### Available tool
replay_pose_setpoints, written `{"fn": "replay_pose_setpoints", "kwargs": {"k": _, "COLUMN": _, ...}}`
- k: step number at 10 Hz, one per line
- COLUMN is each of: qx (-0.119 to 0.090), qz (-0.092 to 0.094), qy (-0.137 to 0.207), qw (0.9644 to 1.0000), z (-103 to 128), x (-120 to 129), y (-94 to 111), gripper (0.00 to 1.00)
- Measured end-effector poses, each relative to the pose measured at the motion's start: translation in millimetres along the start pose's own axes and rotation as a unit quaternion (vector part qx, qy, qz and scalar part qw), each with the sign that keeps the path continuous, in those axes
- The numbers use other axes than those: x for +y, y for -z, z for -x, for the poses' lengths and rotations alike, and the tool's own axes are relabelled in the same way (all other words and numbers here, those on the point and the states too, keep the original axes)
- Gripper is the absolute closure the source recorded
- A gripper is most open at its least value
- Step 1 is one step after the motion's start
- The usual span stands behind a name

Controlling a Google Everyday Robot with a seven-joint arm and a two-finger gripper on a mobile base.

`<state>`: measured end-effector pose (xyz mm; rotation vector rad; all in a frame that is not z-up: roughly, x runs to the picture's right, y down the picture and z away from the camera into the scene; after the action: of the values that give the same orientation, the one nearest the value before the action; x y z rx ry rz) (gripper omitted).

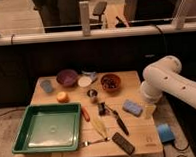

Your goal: Place sponge in tray

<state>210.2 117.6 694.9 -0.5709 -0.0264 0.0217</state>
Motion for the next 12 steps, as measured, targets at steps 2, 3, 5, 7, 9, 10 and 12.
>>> {"fn": "replay_pose_setpoints", "kwargs": {"k": 2, "qx": -0.009, "qz": 0.001, "qy": 0.005, "qw": 1.0, "z": 22.1, "x": 1.3, "y": -5.0, "gripper": 0.2}}
{"fn": "replay_pose_setpoints", "kwargs": {"k": 3, "qx": -0.01, "qz": 0.001, "qy": 0.006, "qw": 0.9999, "z": 25.3, "x": 2.6, "y": -7.9, "gripper": 0.2}}
{"fn": "replay_pose_setpoints", "kwargs": {"k": 5, "qx": -0.016, "qz": 0.0, "qy": 0.005, "qw": 0.9999, "z": 31.9, "x": 4.0, "y": -13.5, "gripper": 0.2}}
{"fn": "replay_pose_setpoints", "kwargs": {"k": 7, "qx": -0.026, "qz": 0.001, "qy": 0.005, "qw": 0.9997, "z": 49.2, "x": 4.5, "y": -22.2, "gripper": 0.2}}
{"fn": "replay_pose_setpoints", "kwargs": {"k": 9, "qx": -0.029, "qz": 0.0, "qy": 0.004, "qw": 0.9996, "z": 52.2, "x": 4.3, "y": -27.6, "gripper": 0.2}}
{"fn": "replay_pose_setpoints", "kwargs": {"k": 10, "qx": -0.035, "qz": 0.0, "qy": 0.0, "qw": 0.9994, "z": 55.3, "x": 4.3, "y": -32.5, "gripper": 0.2}}
{"fn": "replay_pose_setpoints", "kwargs": {"k": 12, "qx": -0.04, "qz": -0.001, "qy": 0.0, "qw": 0.9992, "z": 67.1, "x": 3.1, "y": -38.5, "gripper": 0.2}}
